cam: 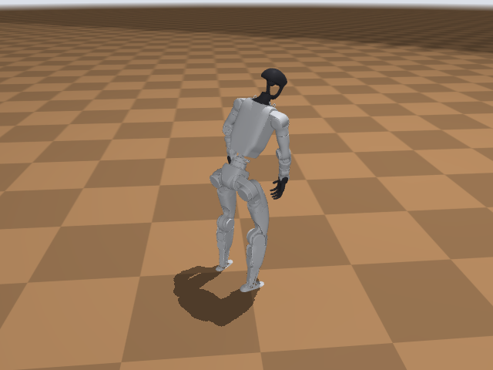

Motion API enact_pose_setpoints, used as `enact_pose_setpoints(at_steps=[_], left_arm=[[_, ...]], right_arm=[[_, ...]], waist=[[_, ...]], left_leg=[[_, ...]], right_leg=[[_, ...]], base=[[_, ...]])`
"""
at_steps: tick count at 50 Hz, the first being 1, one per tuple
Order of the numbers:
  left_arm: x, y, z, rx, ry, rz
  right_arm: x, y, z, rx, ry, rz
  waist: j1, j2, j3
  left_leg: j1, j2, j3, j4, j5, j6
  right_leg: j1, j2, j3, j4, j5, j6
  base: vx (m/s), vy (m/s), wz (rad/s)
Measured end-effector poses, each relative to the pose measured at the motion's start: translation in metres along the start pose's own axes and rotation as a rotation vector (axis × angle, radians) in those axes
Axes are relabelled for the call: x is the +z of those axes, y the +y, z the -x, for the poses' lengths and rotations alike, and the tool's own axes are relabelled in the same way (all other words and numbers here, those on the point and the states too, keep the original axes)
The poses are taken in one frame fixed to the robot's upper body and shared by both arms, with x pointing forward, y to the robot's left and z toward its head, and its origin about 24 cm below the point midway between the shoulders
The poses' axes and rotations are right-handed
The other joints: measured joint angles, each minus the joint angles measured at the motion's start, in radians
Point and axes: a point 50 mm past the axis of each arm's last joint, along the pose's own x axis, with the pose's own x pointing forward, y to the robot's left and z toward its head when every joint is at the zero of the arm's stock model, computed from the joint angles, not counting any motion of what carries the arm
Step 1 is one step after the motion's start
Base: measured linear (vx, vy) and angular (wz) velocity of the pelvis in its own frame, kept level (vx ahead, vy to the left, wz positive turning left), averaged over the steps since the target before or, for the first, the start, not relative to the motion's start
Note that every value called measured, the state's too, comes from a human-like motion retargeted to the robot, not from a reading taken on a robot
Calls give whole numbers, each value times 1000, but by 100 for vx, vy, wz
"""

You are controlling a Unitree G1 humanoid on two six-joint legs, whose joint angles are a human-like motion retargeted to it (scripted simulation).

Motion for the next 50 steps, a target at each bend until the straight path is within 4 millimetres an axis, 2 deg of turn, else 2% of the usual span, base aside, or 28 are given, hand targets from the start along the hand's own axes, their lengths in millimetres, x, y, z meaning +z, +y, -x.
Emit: enact_pose_setpoints(at_steps=[15,25,29,33,39,44,48,50], left_arm=[[-18,0,10,-24,41,23],[-54,6,32,-9,36,118],[-58,15,41,29,59,93],[-44,37,47,123,109,-48],[-4,59,41,300,166,-343],[22,58,31,382,132,-447],[29,52,25,385,99,-470],[26,47,21,360,97,-477]], right_arm=[[12,25,-5,105,-24,139],[48,34,0,156,-213,176],[59,30,2,167,-253,156],[64,18,2,167,-235,128],[49,4,-3,141,-120,98],[34,-8,-3,98,-25,61],[23,-14,-2,76,8,10],[18,-13,-1,80,11,-10]], waist=[[-12,-11,-14],[-52,-19,27],[-79,-17,61],[-99,-13,100],[-128,-8,93],[-133,-11,94],[-121,-22,90],[-116,-29,81]], left_leg=[[-37,36,29,213,-124,10],[-101,89,43,489,-243,34],[-143,130,33,628,-288,38],[-149,174,32,653,-278,35],[-158,187,66,551,-256,52],[-163,180,99,500,-247,68],[-145,171,119,475,-247,83],[-149,174,126,491,-252,90]], right_leg=[[-13,6,36,119,-70,3],[-69,14,87,332,-194,-10],[-93,39,117,414,-253,-20],[-85,80,128,385,-234,-23],[-121,103,142,293,-155,-10],[-153,100,159,265,-112,8],[-149,95,174,244,-97,18],[-155,95,181,253,-98,22]], base=[[0,0,0],[-5,-4,-23],[-6,-6,-41],[-3,-4,-54],[-1,2,-38],[-1,7,-27],[0,7,-24],[-1,5,-29]])
